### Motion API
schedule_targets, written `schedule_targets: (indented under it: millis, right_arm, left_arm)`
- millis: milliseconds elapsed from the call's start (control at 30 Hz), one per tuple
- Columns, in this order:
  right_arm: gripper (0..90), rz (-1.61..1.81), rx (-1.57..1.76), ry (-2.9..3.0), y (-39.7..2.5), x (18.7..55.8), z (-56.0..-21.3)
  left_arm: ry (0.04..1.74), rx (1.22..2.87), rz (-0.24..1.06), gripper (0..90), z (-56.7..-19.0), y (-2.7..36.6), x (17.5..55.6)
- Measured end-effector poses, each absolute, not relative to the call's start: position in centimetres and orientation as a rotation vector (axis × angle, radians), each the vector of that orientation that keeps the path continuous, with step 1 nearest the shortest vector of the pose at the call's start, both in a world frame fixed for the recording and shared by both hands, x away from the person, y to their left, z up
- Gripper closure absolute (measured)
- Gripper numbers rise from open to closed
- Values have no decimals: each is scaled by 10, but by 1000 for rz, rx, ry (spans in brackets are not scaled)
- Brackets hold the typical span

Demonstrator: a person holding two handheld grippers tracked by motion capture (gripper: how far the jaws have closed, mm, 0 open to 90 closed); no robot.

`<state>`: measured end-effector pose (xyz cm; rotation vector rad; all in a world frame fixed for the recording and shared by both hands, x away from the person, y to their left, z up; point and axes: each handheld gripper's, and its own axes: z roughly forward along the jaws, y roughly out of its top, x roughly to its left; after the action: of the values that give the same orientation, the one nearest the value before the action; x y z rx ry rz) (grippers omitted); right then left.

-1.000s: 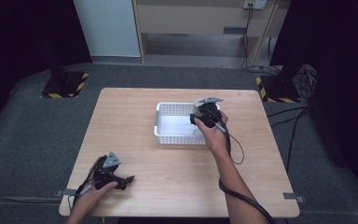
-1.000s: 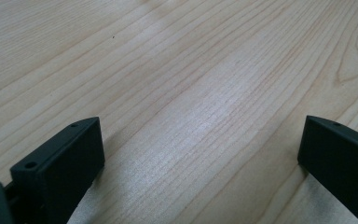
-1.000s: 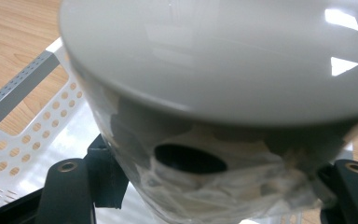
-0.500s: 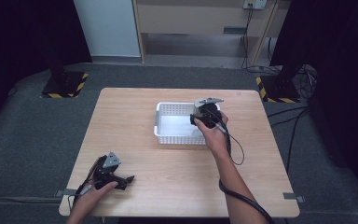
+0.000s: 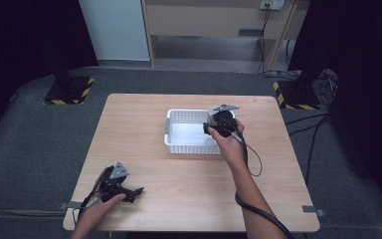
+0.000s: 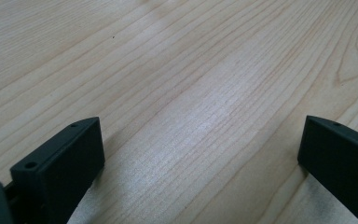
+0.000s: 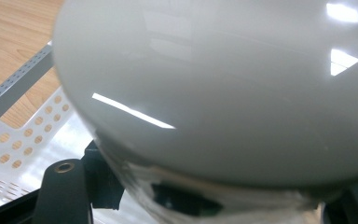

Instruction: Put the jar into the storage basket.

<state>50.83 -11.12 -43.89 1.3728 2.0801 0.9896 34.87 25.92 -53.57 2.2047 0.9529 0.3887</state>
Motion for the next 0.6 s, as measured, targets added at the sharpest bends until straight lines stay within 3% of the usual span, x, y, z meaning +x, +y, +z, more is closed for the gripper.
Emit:
schedule_targets:
  millis: [600]
  right_arm:
    - [211,985,1384,2089,-114,508,-438]
  left_arm:
    - [955,2201,389,0,-536,259,349]
